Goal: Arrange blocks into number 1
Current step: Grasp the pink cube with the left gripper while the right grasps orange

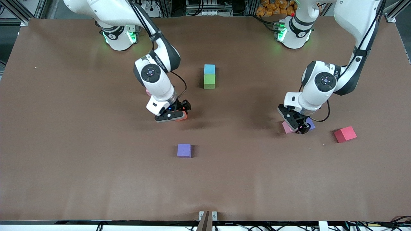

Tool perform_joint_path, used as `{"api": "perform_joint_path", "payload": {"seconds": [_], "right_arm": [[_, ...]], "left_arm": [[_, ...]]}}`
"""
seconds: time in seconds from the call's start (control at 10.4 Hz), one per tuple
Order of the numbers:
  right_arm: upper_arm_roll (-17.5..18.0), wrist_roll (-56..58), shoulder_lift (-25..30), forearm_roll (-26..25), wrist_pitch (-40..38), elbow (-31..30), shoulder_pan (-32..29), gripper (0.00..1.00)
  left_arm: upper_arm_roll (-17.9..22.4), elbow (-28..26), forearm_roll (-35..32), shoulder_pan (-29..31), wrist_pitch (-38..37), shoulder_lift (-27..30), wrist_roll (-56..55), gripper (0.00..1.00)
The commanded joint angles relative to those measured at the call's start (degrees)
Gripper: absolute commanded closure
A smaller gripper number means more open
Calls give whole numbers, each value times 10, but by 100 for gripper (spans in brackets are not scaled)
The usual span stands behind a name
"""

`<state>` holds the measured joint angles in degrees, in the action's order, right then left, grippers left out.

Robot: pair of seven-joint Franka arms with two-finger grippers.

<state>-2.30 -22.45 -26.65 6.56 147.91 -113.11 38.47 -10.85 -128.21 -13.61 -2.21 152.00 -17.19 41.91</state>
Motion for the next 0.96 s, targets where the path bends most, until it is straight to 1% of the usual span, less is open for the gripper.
{"api": "perform_joint_path", "payload": {"seconds": [0.0,0.19,0.29,0.39,0.48,0.58,0.68,0.77,0.87], "right_arm": [[4,2,-25,-8,18,12,4,0],[4,3,-25,-8,19,10,4,0],[4,3,-25,-8,21,5,5,0],[4,7,-26,-9,32,-7,6,0],[3,9,-31,-9,58,-25,10,0],[4,8,-34,-9,72,-38,11,14],[4,6,-33,-9,70,-40,11,36],[4,-1,-32,-8,69,-39,12,51],[4,-6,-30,-2,68,-37,14,57]], "left_arm": [[10,-27,-32,-1,38,9,11,0],[14,-37,-38,4,66,0,12,0],[26,-37,-43,4,78,-9,22,0],[32,-37,-43,5,94,-17,28,0],[38,-37,-43,5,101,-24,31,0],[38,-36,-42,5,101,-25,31,0],[38,-35,-41,5,101,-26,31,0],[38,-34,-38,5,101,-29,30,0],[38,-32,-34,4,101,-32,27,0]]}}
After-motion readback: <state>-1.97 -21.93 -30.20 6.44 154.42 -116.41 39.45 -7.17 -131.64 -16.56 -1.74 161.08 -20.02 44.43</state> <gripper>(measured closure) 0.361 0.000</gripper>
